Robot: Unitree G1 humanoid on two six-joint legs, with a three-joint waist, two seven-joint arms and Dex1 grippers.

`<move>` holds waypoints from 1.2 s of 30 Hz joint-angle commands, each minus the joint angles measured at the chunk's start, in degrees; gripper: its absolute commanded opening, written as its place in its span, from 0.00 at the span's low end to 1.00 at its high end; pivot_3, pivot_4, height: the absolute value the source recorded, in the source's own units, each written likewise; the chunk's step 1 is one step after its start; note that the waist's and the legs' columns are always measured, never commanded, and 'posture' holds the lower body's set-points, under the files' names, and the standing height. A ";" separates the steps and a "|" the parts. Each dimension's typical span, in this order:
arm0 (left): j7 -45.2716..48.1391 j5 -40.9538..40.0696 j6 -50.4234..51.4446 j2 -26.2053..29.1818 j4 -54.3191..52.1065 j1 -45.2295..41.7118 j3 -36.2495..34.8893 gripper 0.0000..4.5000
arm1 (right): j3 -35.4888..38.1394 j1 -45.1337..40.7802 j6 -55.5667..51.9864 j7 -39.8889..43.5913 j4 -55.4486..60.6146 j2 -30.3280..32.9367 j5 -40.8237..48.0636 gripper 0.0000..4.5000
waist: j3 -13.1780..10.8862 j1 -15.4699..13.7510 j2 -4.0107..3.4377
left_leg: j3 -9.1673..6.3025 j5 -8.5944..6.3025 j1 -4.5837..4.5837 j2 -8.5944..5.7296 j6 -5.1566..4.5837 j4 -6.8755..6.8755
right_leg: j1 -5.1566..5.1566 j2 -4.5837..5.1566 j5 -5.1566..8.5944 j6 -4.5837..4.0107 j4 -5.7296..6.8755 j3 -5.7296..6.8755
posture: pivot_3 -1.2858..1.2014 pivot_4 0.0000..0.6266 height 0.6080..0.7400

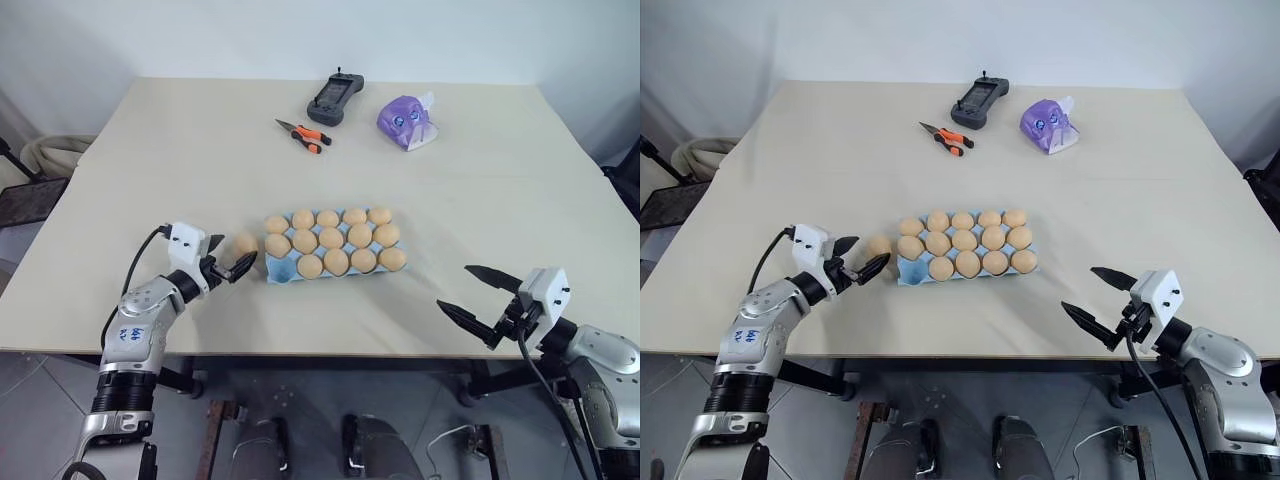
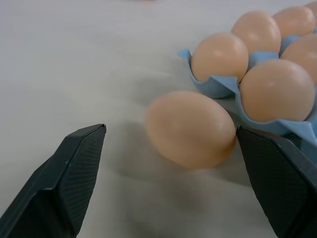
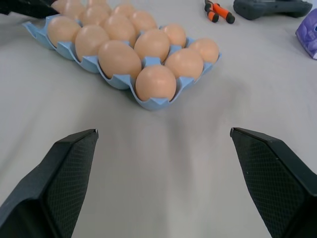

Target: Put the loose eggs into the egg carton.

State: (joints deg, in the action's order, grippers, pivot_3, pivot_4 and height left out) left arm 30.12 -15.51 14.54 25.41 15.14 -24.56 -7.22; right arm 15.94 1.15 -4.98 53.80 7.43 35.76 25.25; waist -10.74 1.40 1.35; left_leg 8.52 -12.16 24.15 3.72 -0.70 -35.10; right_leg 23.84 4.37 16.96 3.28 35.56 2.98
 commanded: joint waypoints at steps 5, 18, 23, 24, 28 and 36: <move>-0.14 1.30 -5.82 -2.28 6.36 -4.65 -0.20 0.86 | 0.15 1.15 0.34 -2.32 3.83 -0.56 0.21 1.00 | 0.00 0.04 0.00 | 0.00 0.01 -0.02 -0.04 -0.05 -0.04 | -0.07 0.06 -0.05 0.09 -0.02 -0.03 | 0.52 0.24 1.00; 10.27 -5.12 -9.34 1.75 1.71 -0.31 -5.37 0.56 | -1.74 0.17 1.23 1.21 5.76 0.22 2.55 1.00 | 0.00 0.41 0.00 | 0.01 0.03 -0.03 -0.02 -0.08 -0.05 | -0.06 0.02 -0.05 0.08 0.02 -0.02 | 0.52 0.24 1.00; 22.20 -10.06 -5.94 8.34 -5.93 2.81 -5.18 0.56 | -2.71 -2.33 0.61 4.86 9.35 1.34 5.17 1.00 | 0.00 0.17 0.00 | 0.00 0.03 -0.04 0.02 -0.05 -0.03 | -0.01 0.01 -0.01 0.01 0.10 0.00 | 0.52 0.24 1.00; 23.41 -9.75 -6.06 9.19 -6.71 2.85 -4.45 0.56 | -2.85 -2.85 0.25 5.16 9.76 1.60 5.40 1.00 | 0.00 0.05 0.00 | 0.00 0.03 -0.03 0.02 -0.05 -0.05 | -0.03 0.03 -0.01 0.02 0.09 0.00 | 0.52 0.24 1.00; 24.14 -8.40 -5.04 9.07 -8.47 1.29 -1.69 0.56 | -3.19 -4.13 -2.30 4.82 11.12 2.30 6.46 1.00 | 0.01 -0.48 -0.02 | 0.01 0.01 -0.03 -0.04 -0.08 -0.04 | -0.14 0.21 0.01 -0.03 -0.10 0.03 | 0.52 0.24 1.00; 23.57 -5.04 -4.28 5.45 -6.98 -2.22 5.13 0.56 | -3.48 -4.20 -2.02 2.59 10.29 1.26 5.28 1.00 | 0.01 -1.10 -0.02 | 0.02 0.00 0.01 -0.02 -0.10 -0.01 | -0.10 0.14 0.01 -0.02 -0.09 0.04 | 0.52 0.24 1.00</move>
State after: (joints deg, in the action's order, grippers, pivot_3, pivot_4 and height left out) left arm 53.13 -21.14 11.40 31.41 9.23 -26.22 -2.92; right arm 11.70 -3.01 -7.69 57.07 16.34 37.35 30.38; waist -10.74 0.30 1.34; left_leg 8.56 -12.16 24.17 3.71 -0.79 -35.09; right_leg 23.77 4.49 16.97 3.26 35.48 3.00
